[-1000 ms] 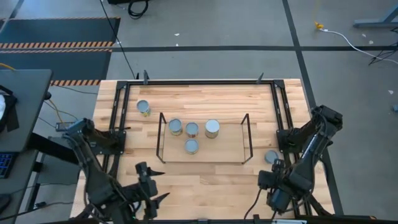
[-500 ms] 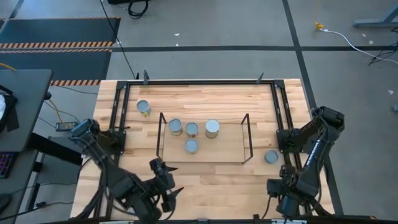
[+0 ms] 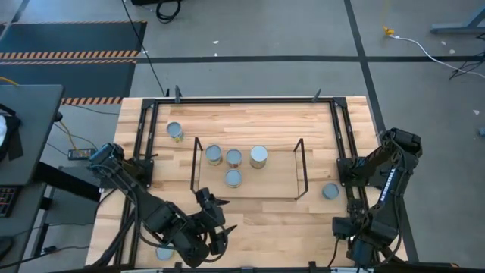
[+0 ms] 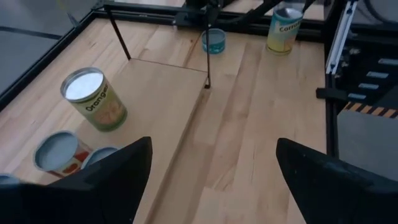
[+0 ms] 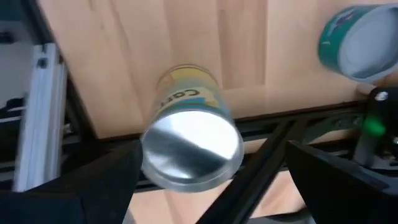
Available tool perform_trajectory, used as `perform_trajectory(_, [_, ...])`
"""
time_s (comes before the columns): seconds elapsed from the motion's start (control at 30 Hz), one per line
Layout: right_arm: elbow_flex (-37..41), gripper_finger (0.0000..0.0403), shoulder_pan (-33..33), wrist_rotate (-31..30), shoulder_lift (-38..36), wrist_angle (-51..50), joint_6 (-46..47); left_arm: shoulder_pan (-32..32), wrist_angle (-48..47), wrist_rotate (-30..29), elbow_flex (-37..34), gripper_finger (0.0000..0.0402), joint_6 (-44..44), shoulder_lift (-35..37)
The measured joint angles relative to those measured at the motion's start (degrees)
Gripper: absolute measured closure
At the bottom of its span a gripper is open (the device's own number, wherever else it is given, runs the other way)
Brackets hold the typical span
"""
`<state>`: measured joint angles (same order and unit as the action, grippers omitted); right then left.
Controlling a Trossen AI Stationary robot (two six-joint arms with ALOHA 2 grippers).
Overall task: Pick and place cans onto a shelf
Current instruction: Put the blue can on the shelf
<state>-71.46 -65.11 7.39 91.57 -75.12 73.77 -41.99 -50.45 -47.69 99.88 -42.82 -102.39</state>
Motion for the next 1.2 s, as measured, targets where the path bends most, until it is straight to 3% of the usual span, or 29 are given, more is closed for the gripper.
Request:
perform_trajectory(0.1, [2.17,0.0003,0.06,0.34,-1.78,1.62,1.37,0.16,1.77,0.01,0.0,0.0054,0.07,0.0])
perform_trajectory(0.27, [9.79,0.0003,-0.06,2.35,-6.8,12.71,6.43,0.15,3.97,0.49,0.0,0.0054,2.57,0.0])
perform_trajectory(0.4, [12.45,0.0005,-0.58,1.34,-9.59,13.19,9.12,0.69,5.56,1.98,0.0,0.0054,4.22,0.0])
perform_trajectory(0.63, [16.24,0.0003,-1.46,4.66,-10.1,16.73,10.06,1.78,6.67,4.05,0.0,0.0054,5.2,0.0])
perform_trajectory(0.83, [16.61,0.0003,-1.58,4.31,-9.4,18.73,8.76,2.44,6.54,8.23,0.0,0.0054,6.48,0.0])
perform_trajectory(1.2, [16.51,0.0021,-1.16,4.77,-9.38,18.91,6.2,3.3,6.33,8.37,0.0,0.0054,10.49,0.0])
